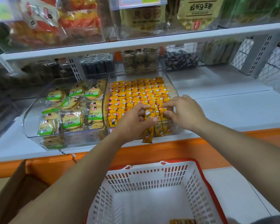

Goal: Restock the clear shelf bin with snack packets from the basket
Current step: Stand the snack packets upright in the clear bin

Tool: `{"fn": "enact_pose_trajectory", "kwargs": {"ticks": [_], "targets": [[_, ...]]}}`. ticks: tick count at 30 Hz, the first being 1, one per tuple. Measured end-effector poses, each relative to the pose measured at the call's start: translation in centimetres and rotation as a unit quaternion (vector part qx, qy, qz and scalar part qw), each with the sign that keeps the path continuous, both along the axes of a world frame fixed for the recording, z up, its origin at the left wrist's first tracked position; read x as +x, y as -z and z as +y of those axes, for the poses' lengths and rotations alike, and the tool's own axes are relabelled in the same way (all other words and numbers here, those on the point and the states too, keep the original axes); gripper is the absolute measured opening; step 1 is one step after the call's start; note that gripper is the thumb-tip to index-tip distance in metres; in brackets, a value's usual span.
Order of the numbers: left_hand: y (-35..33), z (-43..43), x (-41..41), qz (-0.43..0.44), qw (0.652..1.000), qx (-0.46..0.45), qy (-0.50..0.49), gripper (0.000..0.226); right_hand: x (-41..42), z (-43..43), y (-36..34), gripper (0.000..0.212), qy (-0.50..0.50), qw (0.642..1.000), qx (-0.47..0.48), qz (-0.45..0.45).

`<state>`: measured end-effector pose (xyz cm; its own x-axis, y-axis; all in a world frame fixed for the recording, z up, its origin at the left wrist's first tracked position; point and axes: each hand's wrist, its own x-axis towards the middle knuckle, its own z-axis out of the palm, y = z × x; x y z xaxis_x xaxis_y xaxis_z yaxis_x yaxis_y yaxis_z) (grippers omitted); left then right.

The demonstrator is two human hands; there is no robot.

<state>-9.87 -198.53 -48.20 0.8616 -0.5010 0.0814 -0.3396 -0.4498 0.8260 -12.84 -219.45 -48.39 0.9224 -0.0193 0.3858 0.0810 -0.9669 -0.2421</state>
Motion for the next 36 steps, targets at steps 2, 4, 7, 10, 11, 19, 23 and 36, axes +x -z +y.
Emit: {"fn": "enact_pose_trajectory", "kwargs": {"ticks": [2, 4, 7, 10, 11, 19, 23, 36], "targets": [[-0.3, 0.0, -0.1, 0.016, 0.998, -0.056, -0.009, 0.039, -0.3, -0.1, -0.4, 0.028, -0.007, 0.997, -0.062, 0.040], [-0.8, 0.0, -0.1, 0.015, 0.995, -0.092, -0.023, 0.039, -1.0, -0.1, -1.2, 0.039, -0.018, 0.988, -0.113, 0.107], [-2.0, -0.1, -0.4, 0.016, 0.991, -0.128, -0.046, 0.051, -2.3, 0.1, -3.0, 0.046, -0.028, 0.988, -0.110, 0.109], [-3.0, -0.5, -1.2, 0.012, 0.986, -0.160, -0.050, 0.045, -3.4, 0.0, -4.9, 0.038, -0.010, 0.998, -0.062, -0.011], [-3.3, -0.7, -1.5, 0.015, 0.984, -0.169, -0.052, 0.037, -3.8, 0.1, -5.2, 0.033, -0.013, 0.999, -0.001, -0.034], [-4.5, -2.3, -3.3, 0.109, 0.953, -0.280, -0.050, 0.038, -6.5, 2.0, -5.4, 0.049, -0.132, 0.900, 0.391, 0.141], [-4.9, -2.4, -3.4, 0.179, 0.927, -0.323, -0.064, 0.025, -6.7, 1.3, -5.8, 0.036, -0.091, 0.862, 0.489, 0.096], [-3.1, -3.5, -3.7, 0.143, 0.967, -0.209, 0.005, 0.011, -5.3, -0.7, -5.7, 0.031, -0.051, 0.786, 0.616, 0.025]]}}
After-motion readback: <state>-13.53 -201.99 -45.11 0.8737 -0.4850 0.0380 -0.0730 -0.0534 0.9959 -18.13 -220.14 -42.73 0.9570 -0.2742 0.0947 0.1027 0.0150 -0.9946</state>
